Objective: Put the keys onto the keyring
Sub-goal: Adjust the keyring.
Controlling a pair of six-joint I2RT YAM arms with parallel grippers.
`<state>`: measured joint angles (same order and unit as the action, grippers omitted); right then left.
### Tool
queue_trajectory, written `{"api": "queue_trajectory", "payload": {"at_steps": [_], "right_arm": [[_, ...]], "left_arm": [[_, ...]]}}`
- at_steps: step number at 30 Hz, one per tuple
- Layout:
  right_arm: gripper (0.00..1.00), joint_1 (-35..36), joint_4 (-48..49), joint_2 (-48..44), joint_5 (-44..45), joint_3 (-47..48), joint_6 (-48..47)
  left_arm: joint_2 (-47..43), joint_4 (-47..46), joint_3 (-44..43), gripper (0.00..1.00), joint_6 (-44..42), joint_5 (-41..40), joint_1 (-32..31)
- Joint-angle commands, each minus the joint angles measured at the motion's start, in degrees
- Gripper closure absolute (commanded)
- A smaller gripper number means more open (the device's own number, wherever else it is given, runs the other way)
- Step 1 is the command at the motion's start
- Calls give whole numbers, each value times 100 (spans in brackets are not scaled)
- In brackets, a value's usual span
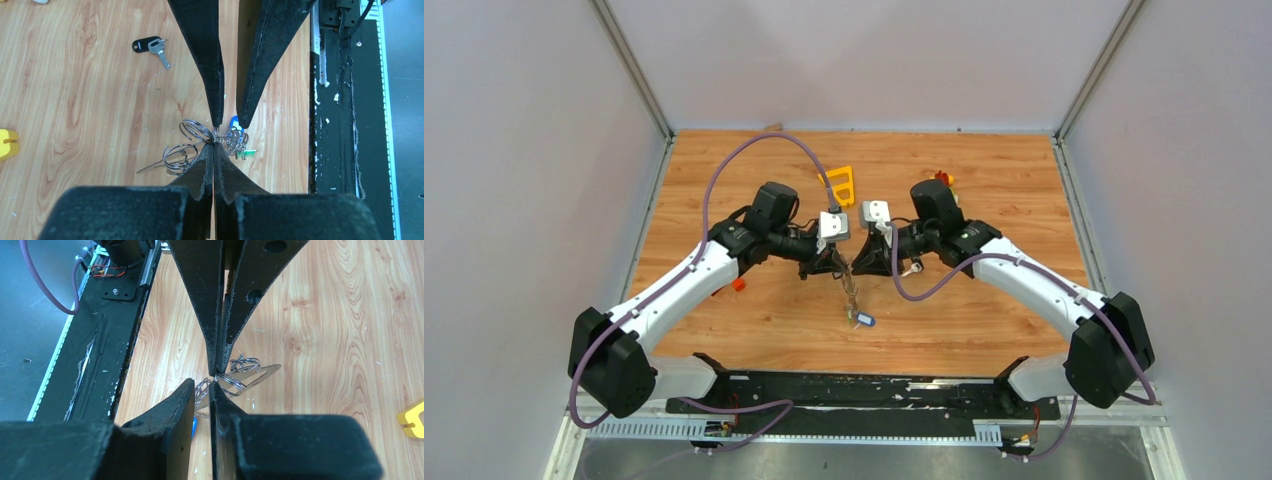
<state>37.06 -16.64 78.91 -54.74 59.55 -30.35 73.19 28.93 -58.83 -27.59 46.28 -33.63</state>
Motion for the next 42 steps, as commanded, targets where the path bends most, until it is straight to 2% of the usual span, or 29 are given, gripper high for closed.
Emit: {"api": "queue_trajectory", "payload": {"at_steps": [1,18,42], "right_arm": [[82,24,126,84,-79,182,-103],[82,70,186,132,-7,203,-46],[89,124,245,221,78,209,59]], "left_arm": [[-140,-239,-23,100,-38,225,-21],[-151,-290,21,100,-17,254,-20],[-132,-394,78,100,87,273,-28]]}}
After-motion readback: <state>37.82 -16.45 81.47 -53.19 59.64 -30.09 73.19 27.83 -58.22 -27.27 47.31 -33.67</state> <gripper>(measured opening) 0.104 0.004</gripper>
